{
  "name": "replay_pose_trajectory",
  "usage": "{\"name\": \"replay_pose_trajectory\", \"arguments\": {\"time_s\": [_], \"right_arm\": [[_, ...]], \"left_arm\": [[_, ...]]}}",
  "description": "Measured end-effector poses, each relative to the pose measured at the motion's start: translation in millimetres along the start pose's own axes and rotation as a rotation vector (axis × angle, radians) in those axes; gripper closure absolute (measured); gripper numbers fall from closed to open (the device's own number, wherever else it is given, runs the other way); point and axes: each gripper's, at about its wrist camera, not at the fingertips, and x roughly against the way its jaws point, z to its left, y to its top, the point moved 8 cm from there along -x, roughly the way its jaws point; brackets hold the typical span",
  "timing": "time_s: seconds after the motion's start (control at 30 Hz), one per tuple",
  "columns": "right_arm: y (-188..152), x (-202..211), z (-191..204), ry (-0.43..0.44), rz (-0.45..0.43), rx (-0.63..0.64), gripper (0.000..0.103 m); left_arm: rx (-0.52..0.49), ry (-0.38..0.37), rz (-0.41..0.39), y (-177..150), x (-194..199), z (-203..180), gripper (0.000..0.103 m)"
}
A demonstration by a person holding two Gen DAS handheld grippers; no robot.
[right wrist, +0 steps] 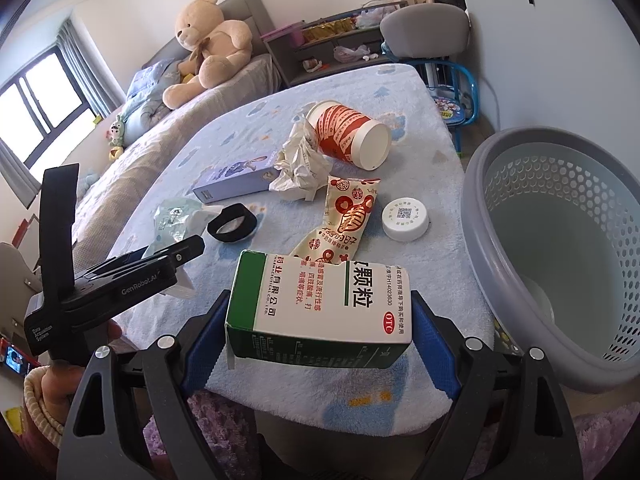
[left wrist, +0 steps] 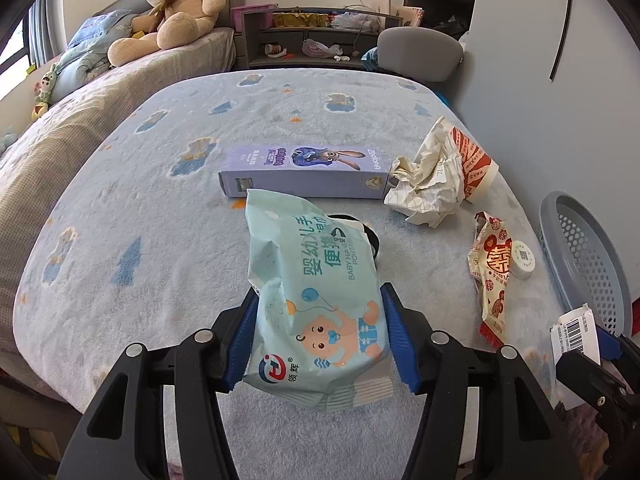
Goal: Collect trash
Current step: 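Carry the medicine box and wipes pack over the grey basket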
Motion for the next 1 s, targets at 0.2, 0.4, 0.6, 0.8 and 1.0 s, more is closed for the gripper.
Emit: {"name": "replay_pose_trajectory", "arguments": {"time_s": [0.2,0.4,0.6,0.8,1.0], "right_arm": [[2,16,2,0.010,-0.031,-0.004,0.021],[5,31,-3,0.013,-0.058,-0.011,0.021],[11,44,-18,-0.001,-0.099,-0.033,0.021],[16,57,-46,-0.029,-0.131,-0.077,0.021],[24,74,-86,-0.097,-0.154,-0.100,0.021]], "left_arm": [[-0.003,-0.003,-0.033,2,20,0,0.046],[-0.006,-0.020,-0.062,8,36,-11,0.046],[-0.036,-0.062,-0.080,15,46,-38,0.046],[-0.089,-0.104,-0.075,21,47,-76,0.046],[-0.160,-0.151,-0.071,25,45,-123,0.046]]}}
